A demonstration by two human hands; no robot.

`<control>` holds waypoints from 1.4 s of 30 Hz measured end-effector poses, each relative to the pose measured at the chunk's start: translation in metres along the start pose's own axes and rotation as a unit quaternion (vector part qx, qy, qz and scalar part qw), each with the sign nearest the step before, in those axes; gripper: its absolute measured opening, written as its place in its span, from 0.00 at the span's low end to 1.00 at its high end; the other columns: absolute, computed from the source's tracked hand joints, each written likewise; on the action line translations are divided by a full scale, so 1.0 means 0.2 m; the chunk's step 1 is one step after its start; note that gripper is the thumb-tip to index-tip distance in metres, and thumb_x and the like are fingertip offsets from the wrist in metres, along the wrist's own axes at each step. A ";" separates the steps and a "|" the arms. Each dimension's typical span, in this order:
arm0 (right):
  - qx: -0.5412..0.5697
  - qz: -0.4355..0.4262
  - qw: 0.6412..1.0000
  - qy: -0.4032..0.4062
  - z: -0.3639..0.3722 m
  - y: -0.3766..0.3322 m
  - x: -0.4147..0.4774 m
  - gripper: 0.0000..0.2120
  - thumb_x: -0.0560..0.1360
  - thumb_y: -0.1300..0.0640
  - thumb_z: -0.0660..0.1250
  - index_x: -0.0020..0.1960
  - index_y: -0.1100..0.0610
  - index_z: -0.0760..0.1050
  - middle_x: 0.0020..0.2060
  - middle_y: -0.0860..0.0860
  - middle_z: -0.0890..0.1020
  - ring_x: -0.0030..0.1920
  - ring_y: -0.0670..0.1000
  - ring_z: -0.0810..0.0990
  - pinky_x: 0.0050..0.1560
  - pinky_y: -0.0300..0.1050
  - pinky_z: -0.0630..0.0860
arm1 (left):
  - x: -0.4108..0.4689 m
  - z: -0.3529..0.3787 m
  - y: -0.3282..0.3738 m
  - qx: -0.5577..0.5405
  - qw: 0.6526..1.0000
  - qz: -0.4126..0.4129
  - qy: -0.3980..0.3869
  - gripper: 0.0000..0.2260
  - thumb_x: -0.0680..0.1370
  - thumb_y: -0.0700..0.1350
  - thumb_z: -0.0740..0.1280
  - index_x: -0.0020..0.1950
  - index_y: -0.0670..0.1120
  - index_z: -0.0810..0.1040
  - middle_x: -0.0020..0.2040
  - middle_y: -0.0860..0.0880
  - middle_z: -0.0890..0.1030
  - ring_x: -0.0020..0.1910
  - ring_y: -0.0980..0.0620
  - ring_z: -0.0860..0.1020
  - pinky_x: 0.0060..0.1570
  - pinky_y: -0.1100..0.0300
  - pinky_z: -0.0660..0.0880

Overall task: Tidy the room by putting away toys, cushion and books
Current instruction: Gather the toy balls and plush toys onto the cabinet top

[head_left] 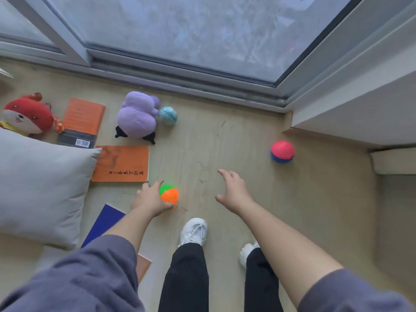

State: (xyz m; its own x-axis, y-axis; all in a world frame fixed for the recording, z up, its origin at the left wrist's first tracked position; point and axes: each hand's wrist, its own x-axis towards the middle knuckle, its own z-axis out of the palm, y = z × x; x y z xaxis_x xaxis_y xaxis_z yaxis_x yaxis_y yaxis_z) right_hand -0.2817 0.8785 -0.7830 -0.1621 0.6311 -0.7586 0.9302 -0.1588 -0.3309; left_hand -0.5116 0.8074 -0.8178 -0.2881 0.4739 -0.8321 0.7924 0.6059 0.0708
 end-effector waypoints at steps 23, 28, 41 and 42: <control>-0.090 -0.063 0.991 -0.082 0.59 0.66 0.95 0.49 0.73 0.53 0.72 0.76 0.35 0.40 0.78 0.47 0.40 0.78 0.55 0.41 0.72 0.59 0.62 | 0.93 0.91 -0.06 -0.039 0.984 -0.086 0.149 0.44 0.66 0.54 0.78 0.76 0.58 0.58 0.77 0.45 0.51 0.74 0.40 0.53 0.62 0.38 0.70; -0.113 -0.067 0.989 -0.066 0.49 0.69 0.98 0.48 0.73 0.53 0.72 0.76 0.36 0.40 0.79 0.47 0.41 0.79 0.55 0.42 0.72 0.59 0.62 | 0.93 0.85 0.11 -0.020 0.982 -0.074 0.171 0.36 0.67 0.54 0.76 0.71 0.55 0.65 0.71 0.44 0.62 0.69 0.41 0.61 0.56 0.41 0.73; -0.210 0.104 0.968 0.090 -0.22 1.29 1.16 0.59 0.66 0.43 0.77 0.75 0.37 0.32 0.74 0.51 0.26 0.76 0.63 0.34 0.64 0.72 0.63 | 1.01 0.76 1.19 -0.039 0.977 0.138 0.157 0.37 0.66 0.56 0.75 0.71 0.58 0.62 0.71 0.47 0.60 0.69 0.44 0.60 0.60 0.45 0.72; -0.208 0.114 0.967 0.096 -0.24 1.32 1.18 0.60 0.65 0.42 0.77 0.75 0.37 0.31 0.73 0.51 0.25 0.76 0.64 0.33 0.64 0.73 0.63 | 1.01 0.78 1.24 -0.045 0.976 0.146 0.155 0.37 0.66 0.56 0.75 0.71 0.58 0.63 0.71 0.47 0.60 0.69 0.43 0.60 0.61 0.45 0.72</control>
State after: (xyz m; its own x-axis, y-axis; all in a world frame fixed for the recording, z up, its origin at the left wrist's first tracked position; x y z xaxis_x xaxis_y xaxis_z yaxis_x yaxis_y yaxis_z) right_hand -0.0590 1.0226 -1.0228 0.0889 0.7509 -0.6544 0.9931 -0.0164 0.1160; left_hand -0.2888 0.9533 -1.0546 -0.2172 0.7970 -0.5636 0.8184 0.4634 0.3399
